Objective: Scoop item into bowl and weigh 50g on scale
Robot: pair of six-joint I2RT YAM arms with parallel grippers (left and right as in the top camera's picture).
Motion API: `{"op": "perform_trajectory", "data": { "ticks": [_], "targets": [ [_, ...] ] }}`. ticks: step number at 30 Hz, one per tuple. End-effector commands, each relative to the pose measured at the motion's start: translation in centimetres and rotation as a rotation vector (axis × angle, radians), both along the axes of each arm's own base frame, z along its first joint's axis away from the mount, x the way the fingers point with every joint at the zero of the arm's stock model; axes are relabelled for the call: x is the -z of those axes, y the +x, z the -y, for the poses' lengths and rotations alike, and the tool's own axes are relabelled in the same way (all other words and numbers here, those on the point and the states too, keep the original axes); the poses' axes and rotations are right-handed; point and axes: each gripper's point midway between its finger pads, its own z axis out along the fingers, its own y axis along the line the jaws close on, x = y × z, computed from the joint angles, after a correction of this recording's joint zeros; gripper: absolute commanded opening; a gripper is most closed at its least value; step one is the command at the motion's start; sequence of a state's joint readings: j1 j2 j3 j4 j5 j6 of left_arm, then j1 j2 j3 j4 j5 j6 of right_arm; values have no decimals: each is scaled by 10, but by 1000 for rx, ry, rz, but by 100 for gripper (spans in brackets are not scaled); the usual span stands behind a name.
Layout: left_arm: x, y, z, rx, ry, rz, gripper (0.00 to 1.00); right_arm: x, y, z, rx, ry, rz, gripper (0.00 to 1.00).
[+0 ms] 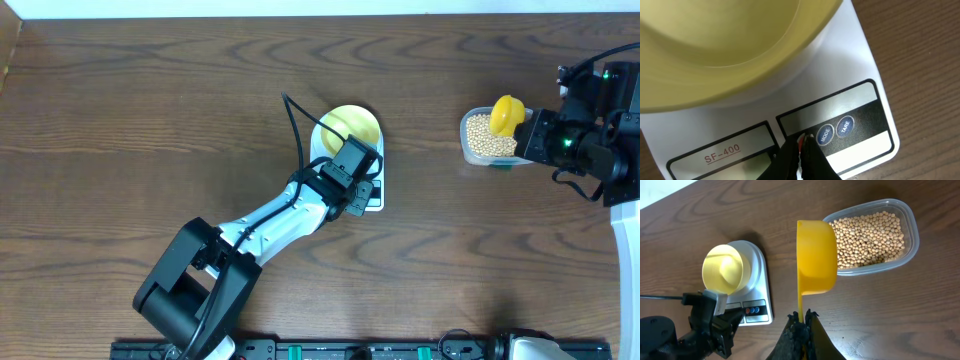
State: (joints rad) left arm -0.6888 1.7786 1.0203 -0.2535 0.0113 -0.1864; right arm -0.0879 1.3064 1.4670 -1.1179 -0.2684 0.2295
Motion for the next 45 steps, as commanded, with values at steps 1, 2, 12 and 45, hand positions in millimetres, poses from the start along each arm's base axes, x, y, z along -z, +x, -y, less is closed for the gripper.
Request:
{"op": "perform_trajectory", "data": {
  "ticks": [1, 2, 12, 45],
  "targets": [
    [8, 2, -6, -16, 26, -5, 7, -11, 1, 3, 2, -15, 34, 1],
    [9, 2, -6, -16, 27, -6, 7, -11, 1, 3, 2, -15, 34, 1],
    [16, 0, -7, -16, 37, -19, 7, -11, 0, 3, 2, -15, 33, 1],
    [40, -11, -19, -40, 101, -94, 7, -8, -4, 3, 1, -14, 12, 1]
  ]
}}
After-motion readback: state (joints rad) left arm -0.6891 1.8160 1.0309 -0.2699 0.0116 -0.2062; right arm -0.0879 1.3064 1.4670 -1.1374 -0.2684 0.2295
